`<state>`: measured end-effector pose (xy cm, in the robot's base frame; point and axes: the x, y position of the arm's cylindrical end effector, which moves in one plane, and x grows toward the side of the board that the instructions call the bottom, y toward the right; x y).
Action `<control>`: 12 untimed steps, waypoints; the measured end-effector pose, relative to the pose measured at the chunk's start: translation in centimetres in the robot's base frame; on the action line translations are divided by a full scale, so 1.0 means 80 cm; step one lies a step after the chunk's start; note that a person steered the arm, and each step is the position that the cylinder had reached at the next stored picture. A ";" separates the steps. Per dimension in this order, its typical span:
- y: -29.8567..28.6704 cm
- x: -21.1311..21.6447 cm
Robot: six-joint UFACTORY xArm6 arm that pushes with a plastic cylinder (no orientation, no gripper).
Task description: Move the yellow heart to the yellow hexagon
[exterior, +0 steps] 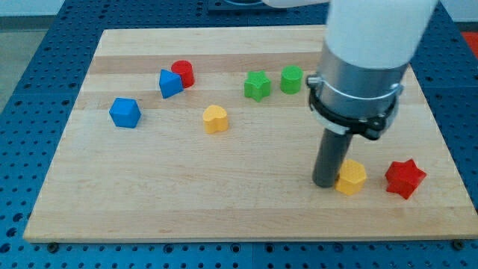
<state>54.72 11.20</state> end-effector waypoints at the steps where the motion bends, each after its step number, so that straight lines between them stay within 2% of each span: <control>1: 0.021 0.000; 2: 0.016 0.000; 3: -0.040 0.000; 4: -0.139 -0.002; 5: -0.229 -0.035; 6: -0.285 -0.080; 8: -0.301 -0.160; 9: -0.285 -0.168; 10: -0.270 -0.150; 12: -0.202 -0.138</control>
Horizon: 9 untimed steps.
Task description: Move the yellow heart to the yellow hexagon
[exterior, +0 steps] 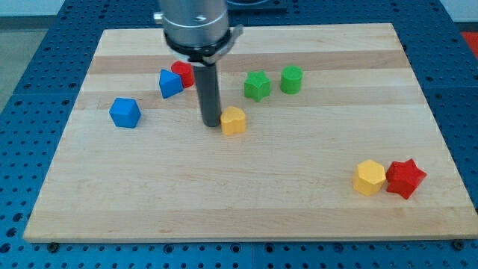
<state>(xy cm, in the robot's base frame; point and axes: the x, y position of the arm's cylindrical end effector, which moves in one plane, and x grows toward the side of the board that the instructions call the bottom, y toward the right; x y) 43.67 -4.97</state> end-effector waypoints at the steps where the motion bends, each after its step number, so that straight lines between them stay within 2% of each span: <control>1: 0.035 0.000; 7: 0.196 0.054; 9: 0.229 0.074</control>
